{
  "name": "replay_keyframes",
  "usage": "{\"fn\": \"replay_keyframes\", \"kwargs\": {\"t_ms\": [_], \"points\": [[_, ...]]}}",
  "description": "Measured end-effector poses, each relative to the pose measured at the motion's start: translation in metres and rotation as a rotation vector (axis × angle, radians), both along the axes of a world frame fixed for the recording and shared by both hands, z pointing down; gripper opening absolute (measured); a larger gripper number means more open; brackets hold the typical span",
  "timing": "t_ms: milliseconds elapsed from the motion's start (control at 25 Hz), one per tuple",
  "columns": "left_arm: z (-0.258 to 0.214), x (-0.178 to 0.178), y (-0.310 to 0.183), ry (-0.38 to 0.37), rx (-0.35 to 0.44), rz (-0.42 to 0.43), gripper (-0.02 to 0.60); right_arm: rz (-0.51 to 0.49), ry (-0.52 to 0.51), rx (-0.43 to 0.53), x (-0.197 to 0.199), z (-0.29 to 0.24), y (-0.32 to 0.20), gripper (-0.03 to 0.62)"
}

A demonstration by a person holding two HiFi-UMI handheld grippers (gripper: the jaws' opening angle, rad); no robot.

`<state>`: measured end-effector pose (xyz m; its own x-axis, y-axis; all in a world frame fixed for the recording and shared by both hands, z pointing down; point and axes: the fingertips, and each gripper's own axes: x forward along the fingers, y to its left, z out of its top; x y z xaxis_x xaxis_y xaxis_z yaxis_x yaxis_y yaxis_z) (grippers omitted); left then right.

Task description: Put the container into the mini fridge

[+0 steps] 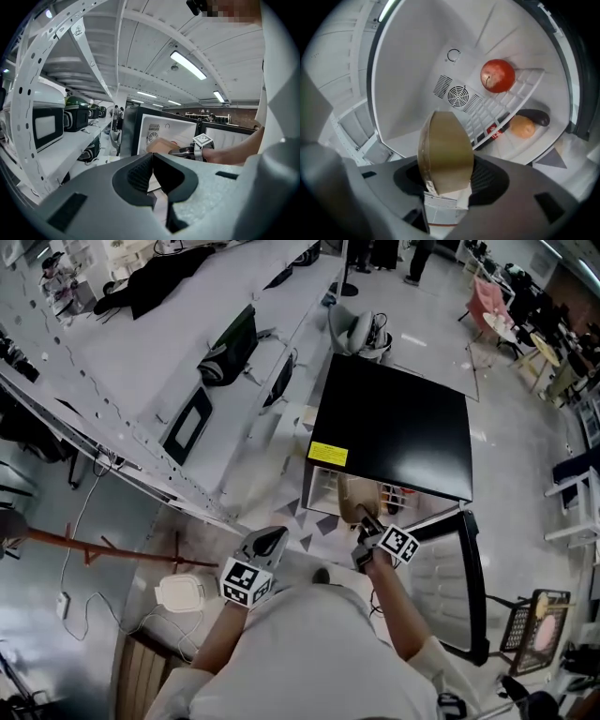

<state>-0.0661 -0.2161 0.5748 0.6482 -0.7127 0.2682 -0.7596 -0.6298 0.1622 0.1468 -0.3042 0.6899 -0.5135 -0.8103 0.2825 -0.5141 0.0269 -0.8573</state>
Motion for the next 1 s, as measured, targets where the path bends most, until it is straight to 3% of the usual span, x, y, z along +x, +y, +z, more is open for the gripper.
{"fn": "replay_keyframes", "kwargs": {"t_ms": [680,760,840,1000], "points": [[0.005,-0.013,-0.01,-0.021,-0.013,-0.07,0.005,0.196,-0.514,-0.145,-0.005,0.056,-0.044,0.224],[0.006,-0.012,-0.009,-0.021,-0.018,-0.067,0.005,0.216,-0.528,-0.159,-0.004,0.059,-0.042,0.275],[0.007,-0.009,-0.008,-0.019,-0.022,-0.062,0.005,0.229,-0.52,-0.158,-0.002,0.054,-0.04,0.282],[0.006,-0.01,-0.008,-0.025,-0.023,-0.048,0.005,0.197,-0.512,-0.101,-0.008,0.042,-0.04,0.344]]}}
